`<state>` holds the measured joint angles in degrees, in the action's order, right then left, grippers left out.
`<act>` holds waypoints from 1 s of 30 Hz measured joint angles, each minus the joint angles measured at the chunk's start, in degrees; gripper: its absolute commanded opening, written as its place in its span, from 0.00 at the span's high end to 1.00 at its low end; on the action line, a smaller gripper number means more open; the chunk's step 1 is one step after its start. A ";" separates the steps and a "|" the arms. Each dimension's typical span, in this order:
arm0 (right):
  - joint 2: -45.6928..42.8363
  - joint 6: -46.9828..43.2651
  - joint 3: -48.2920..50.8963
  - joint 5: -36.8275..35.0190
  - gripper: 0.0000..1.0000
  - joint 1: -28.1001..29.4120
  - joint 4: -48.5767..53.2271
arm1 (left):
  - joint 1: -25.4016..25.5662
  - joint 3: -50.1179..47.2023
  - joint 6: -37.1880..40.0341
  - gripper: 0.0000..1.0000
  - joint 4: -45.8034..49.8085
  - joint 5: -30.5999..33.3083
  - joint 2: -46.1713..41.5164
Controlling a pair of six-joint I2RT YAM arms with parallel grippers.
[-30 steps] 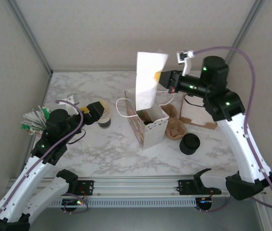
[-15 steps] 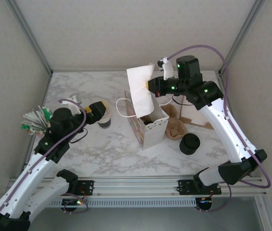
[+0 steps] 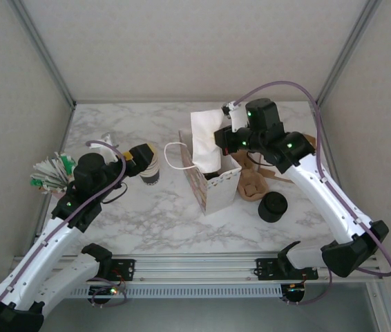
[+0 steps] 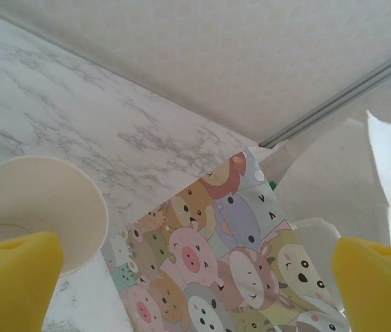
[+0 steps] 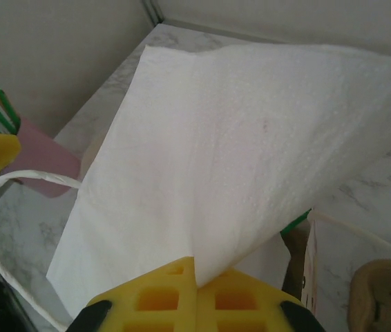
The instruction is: Pack the takeout coffee
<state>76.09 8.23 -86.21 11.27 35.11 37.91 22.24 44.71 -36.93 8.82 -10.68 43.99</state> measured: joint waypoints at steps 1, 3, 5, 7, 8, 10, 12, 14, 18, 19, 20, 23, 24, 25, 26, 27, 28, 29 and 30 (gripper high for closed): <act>-0.39 -0.15 0.17 -1.31 1.00 0.20 -0.09 | 0.00 -0.02 -0.02 0.00 -0.04 -0.02 0.15; -0.81 -0.20 0.26 -3.91 1.00 0.46 -0.15 | 0.00 -0.04 -0.02 0.00 -0.09 -0.07 0.55; -0.92 -0.37 0.26 -5.84 1.00 0.57 -0.39 | 0.00 -0.17 -0.04 0.00 -0.22 -0.17 0.74; -0.92 -0.63 0.35 -7.37 1.00 0.79 -0.46 | 0.00 -0.28 -0.24 0.00 -0.20 -0.20 0.79; -0.92 -0.81 0.35 -8.24 1.00 0.96 -0.42 | 0.00 -0.28 -0.24 0.00 -0.28 -0.20 0.81; -0.92 -1.18 0.35 -9.60 1.00 1.29 -0.42 | 0.00 -0.28 -0.28 0.00 -0.28 -0.20 0.81; -0.92 -1.27 0.35 -10.21 1.00 1.51 -0.42 | 0.00 -0.28 -0.44 0.00 -0.31 -0.20 0.81; -0.92 -1.29 0.35 -10.19 1.00 1.81 -0.42 | 0.00 -0.28 -0.44 0.00 -0.39 -0.20 0.85; -0.92 -1.46 0.70 -10.14 1.00 4.39 -0.52 | 0.00 -0.28 -0.44 0.00 -0.46 -0.20 0.87; -0.92 -1.60 1.07 -10.10 1.00 5.42 -0.70 | 0.00 -0.28 -0.46 0.00 -0.46 -0.20 0.87; -0.90 -1.66 1.46 -10.10 1.00 6.71 -0.79 | 0.00 -0.28 -0.46 0.00 -0.50 -0.20 0.96; -0.66 -1.62 2.58 -10.19 1.00 9.73 -0.76 | 0.00 -0.28 -0.46 0.00 -0.68 -0.20 1.20; -0.55 -1.57 2.91 -10.19 1.00 10.40 -0.85 | 0.00 -0.28 -0.46 0.00 -0.68 -0.20 1.18; -0.46 -1.42 3.32 -10.23 1.00 10.88 -0.81 | 0.00 -0.28 -0.46 0.00 -0.76 -0.20 1.18; -0.35 -1.18 3.87 -10.43 1.00 11.06 -0.83 | 0.00 -0.28 -0.46 0.00 -0.83 -0.20 1.18; -0.24 -0.92 4.28 -10.75 1.00 11.06 -0.79 | 0.00 -0.28 -0.46 0.00 -0.83 -0.20 1.18; -0.07 -0.33 4.74 -11.34 1.00 11.06 -0.66 | 0.00 -0.28 -0.46 0.00 -0.83 -0.20 1.18; 0.22 0.22 5.09 -12.02 1.00 11.04 -0.39 | 0.00 -0.28 -0.46 0.00 -0.83 -0.20 1.18; 0.57 0.83 5.31 -12.63 1.00 11.04 -0.15 | 0.00 -0.28 -0.46 0.00 -0.83 -0.20 1.18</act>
<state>76.66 9.06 -80.90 -1.37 46.15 37.76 22.24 44.42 -37.39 7.99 -10.87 45.17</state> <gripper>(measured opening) 0.037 0.996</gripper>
